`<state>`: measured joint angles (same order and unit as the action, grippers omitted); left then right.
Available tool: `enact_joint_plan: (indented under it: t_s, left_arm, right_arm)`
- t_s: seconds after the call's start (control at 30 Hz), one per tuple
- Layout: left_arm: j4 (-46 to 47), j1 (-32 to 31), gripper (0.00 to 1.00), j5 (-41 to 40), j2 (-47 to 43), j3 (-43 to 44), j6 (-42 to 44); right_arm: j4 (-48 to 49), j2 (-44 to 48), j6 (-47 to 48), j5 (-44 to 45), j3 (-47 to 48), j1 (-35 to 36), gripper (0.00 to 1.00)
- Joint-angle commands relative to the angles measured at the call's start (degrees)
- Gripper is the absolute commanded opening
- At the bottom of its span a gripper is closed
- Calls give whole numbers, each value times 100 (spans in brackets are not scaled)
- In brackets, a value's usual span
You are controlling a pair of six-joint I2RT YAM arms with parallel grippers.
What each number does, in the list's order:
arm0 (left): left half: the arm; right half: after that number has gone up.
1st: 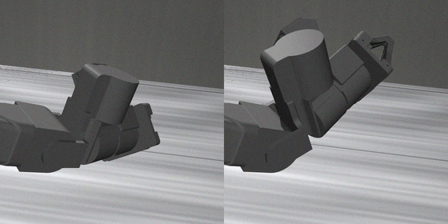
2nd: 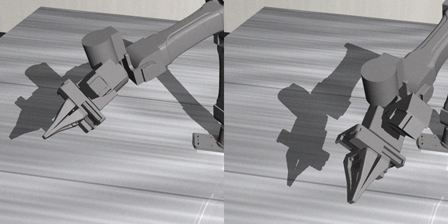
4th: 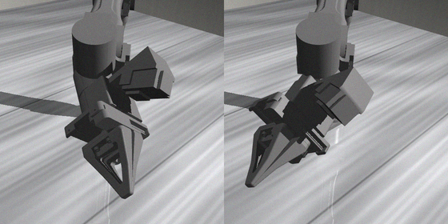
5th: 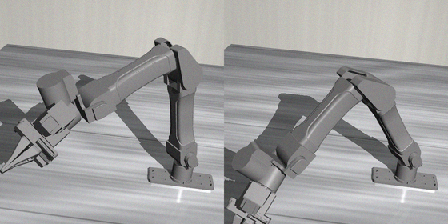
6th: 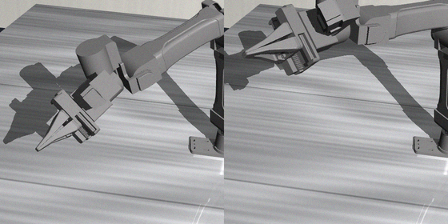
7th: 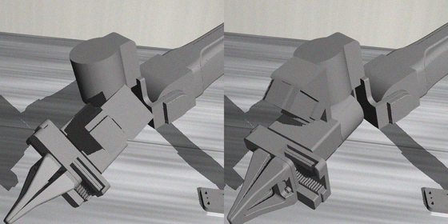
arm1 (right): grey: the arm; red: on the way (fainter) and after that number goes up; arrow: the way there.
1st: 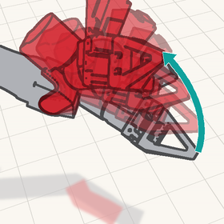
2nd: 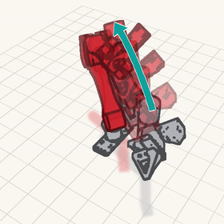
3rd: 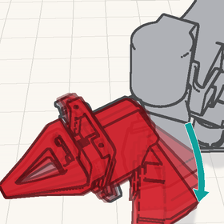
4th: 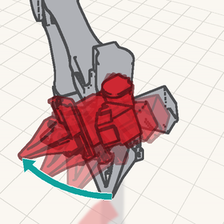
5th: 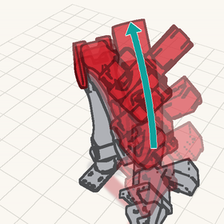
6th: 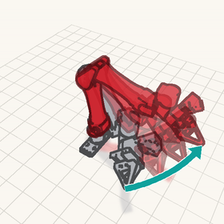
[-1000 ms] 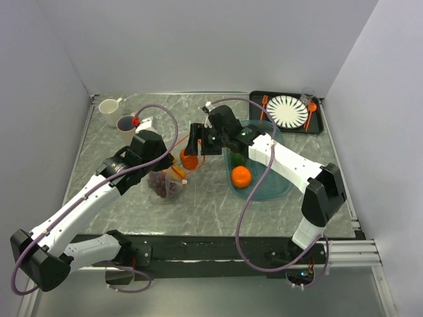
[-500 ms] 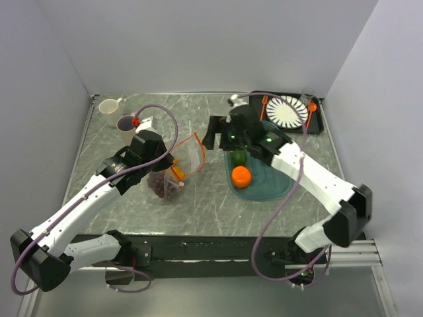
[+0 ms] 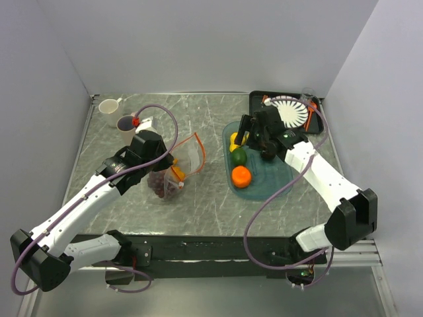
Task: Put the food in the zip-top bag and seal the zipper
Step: Place the fake vegetable in the zipper food storage bag, then pick up the fake fruit from the bin.
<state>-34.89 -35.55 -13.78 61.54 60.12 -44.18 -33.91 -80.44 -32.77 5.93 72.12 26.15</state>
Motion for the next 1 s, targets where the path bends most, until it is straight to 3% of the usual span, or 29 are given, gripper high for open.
enact_joint_plan:
  t_s: [0.0,0.5,0.67,0.97]
  left_arm:
    - [168,13,1,25,-98,140,59]
    - [88,13,1,7,-54,193,103]
    - [123,13,1,60,-10,211,112]
    - [79,13,1,16,51,229,156]
  right_arm:
    - [-493,-401,-10,706,539,-180,99]
    - [-670,-2300,1264,804,1805,-1041,99]
    - [-160,-2581,2334,155,1841,-1165,100]
    - [121,-3056,3610,-135,2184,-1261,100]
